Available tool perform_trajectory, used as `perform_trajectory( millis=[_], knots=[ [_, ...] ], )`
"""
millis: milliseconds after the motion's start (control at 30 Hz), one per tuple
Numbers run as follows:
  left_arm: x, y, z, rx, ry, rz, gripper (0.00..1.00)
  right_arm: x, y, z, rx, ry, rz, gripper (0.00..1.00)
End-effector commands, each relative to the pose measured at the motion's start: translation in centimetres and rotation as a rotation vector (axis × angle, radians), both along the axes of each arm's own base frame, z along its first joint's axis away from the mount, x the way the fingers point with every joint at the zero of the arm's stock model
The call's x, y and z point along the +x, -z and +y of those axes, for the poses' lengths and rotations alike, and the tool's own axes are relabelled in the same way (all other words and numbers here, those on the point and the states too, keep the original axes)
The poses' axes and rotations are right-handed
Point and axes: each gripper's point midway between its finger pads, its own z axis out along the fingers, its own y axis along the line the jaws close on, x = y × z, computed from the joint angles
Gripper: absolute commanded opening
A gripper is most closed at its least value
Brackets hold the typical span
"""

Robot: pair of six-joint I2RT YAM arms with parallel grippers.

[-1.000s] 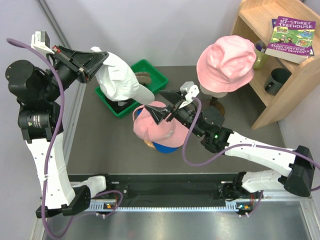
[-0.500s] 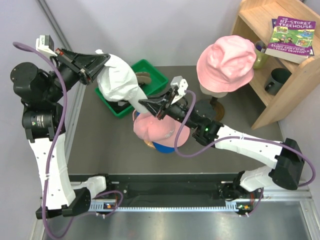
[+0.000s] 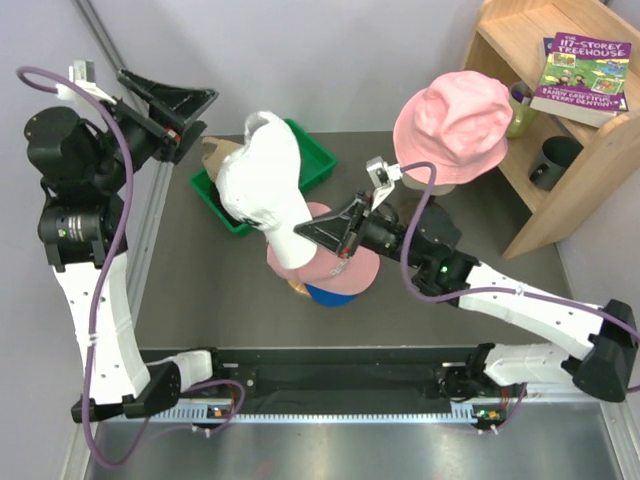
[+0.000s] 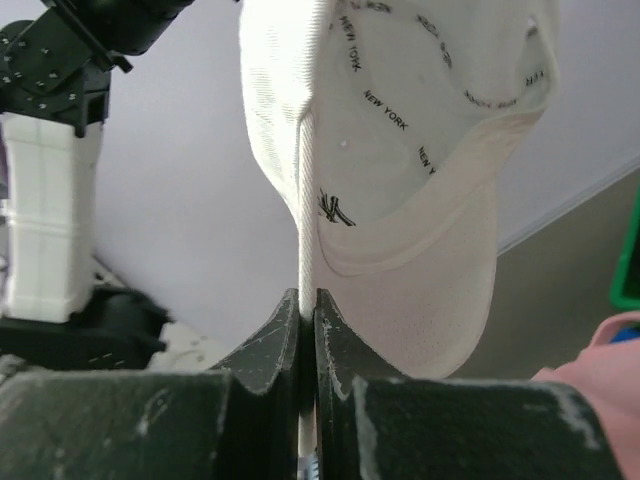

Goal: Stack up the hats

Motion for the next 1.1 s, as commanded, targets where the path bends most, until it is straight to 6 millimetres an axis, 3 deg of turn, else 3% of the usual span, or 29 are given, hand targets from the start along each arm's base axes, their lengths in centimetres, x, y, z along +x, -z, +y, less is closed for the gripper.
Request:
perform_trajectory(
  millis=[0, 100, 167, 200, 233, 267, 433, 767, 933, 1033, 1067],
  knots=[
    [0.7, 0.9, 4.3, 0.242, -0.267, -0.004, 0.99, -2.8, -2.7, -2.6, 0.099, -0.102, 0.163, 0.0],
    [0.8, 1.7, 7.5, 0.341, -0.443, 0.022, 0.99, -3.4, -2.2, -3.0, 0.097, -0.129, 0.263, 0.0],
    [0.3, 2.1, 8.4, 0.394, -0.485, 0.022, 0.99, -3.7, -2.0, -3.1, 0.133, -0.159, 0.344, 0.0],
    [0.2, 2.6, 8.7, 0.409, -0.492, 0.038, 0.99, -3.7, -0.5, -3.0, 0.129, -0.171, 0.396, 0.0],
    [0.1, 3.4, 8.8, 0.426, -0.491, 0.059, 0.99, -4.3, -1.2, -3.2, 0.183, -0.217, 0.416, 0.0],
    [0.2, 4.2, 8.8, 0.433, -0.484, 0.082, 0.99, -4.2, 0.4, -2.9, 0.169, -0.222, 0.456, 0.0],
    [-1.1, 4.8, 8.8, 0.428, -0.495, 0.069, 0.99, -4.2, 3.3, -2.8, 0.179, -0.258, 0.566, 0.0],
    [-2.0, 5.5, 8.7, 0.454, -0.487, 0.085, 0.99, -1.3, 10.0, -8.2, 0.188, -0.147, 0.644, 0.0],
    [-1.6, 6.3, 8.5, 0.454, -0.466, 0.095, 0.99, -0.7, 12.0, -10.2, 0.201, -0.108, 0.68, 0.0],
    [-1.0, 7.8, 8.2, 0.443, -0.447, 0.117, 0.99, -0.3, 13.6, -10.7, 0.176, -0.083, 0.702, 0.0],
    [-0.7, 9.3, 8.1, 0.442, -0.433, 0.146, 0.99, -0.1, 14.6, -10.8, 0.166, -0.069, 0.725, 0.0]
  ],
)
